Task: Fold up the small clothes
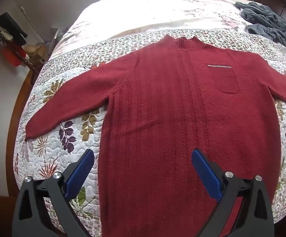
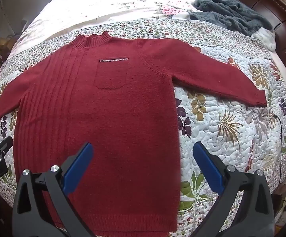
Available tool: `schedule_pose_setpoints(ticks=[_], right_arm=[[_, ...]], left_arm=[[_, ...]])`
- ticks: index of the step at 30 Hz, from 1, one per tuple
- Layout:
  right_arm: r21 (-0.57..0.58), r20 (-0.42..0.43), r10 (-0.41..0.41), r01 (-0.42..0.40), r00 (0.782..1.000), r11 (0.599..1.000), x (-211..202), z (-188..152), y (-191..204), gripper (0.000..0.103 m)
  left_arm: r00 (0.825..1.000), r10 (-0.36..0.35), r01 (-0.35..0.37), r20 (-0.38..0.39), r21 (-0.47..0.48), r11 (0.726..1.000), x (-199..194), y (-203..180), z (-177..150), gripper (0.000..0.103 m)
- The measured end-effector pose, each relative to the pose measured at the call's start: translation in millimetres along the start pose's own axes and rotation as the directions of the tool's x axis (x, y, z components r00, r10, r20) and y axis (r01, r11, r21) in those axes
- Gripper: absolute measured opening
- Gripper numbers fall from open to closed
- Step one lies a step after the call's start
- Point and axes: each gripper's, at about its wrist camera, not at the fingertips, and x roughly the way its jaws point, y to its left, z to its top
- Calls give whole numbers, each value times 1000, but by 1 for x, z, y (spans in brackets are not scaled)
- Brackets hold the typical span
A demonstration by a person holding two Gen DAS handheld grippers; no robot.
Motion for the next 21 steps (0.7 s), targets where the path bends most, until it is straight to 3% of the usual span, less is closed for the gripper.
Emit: schedule_pose_setpoints(ticks=[21], right_arm=[[4, -7, 8, -8, 1000, 1000, 5, 0, 1, 100]], left_arm=[[1000, 1, -1, 16, -7, 1000, -5, -1, 4, 99]])
